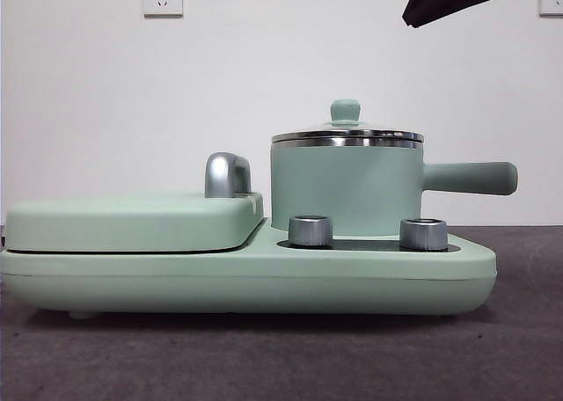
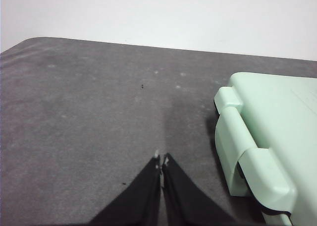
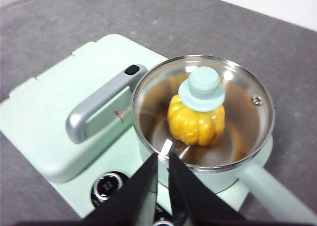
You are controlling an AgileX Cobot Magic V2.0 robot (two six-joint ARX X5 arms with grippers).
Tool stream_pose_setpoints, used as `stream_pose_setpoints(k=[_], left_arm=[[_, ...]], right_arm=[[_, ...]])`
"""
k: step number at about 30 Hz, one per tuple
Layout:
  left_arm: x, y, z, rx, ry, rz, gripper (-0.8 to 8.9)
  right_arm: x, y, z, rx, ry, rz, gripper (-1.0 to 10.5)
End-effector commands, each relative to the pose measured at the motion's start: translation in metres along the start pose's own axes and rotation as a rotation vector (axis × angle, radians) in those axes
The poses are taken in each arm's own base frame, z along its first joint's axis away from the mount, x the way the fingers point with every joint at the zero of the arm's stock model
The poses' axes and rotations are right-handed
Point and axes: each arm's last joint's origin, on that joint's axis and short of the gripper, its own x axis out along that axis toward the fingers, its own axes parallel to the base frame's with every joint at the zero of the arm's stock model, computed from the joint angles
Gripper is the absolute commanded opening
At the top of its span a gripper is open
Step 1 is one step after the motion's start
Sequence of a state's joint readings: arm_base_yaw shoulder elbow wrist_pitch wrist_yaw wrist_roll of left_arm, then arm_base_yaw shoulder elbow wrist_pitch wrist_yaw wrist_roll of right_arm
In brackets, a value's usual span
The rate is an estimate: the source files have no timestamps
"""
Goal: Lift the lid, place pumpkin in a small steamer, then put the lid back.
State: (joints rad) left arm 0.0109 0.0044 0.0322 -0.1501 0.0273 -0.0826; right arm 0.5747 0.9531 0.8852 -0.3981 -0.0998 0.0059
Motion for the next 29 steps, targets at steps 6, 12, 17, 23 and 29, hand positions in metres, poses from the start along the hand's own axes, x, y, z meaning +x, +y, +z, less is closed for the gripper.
stream_pose_setpoints(k=[6,12,17,23,29], left_arm=[[0.002,0.001,-0.005,-0.008,0.006,0.003,0.07],[0.002,0.001,-0.005,-0.008,0.006,0.003,0.07],[0.002,0.001,-0.005,-0.008,0.006,0.003,0.07],[0.002,0.001,-0.005,-0.008,0.007,0.003,0.07],[0.002,0.001,-0.005,-0.008,0.004,0.003,0.07]], right_arm=[[-0.028,-0.025,-0.052,-0.02,-0.222,-0.185,0.3],[-0.038,-0.039,-0.119,0.009,-0.375,-0.394,0.3],[-0.039,-0.041,-0.16,0.034,-0.437,-0.481,0.3],[-0.039,-0.041,-0.186,0.041,-0.472,-0.537,0.3],[-0.039,-0.043,-0.186,0.052,-0.476,-0.564,0.3]])
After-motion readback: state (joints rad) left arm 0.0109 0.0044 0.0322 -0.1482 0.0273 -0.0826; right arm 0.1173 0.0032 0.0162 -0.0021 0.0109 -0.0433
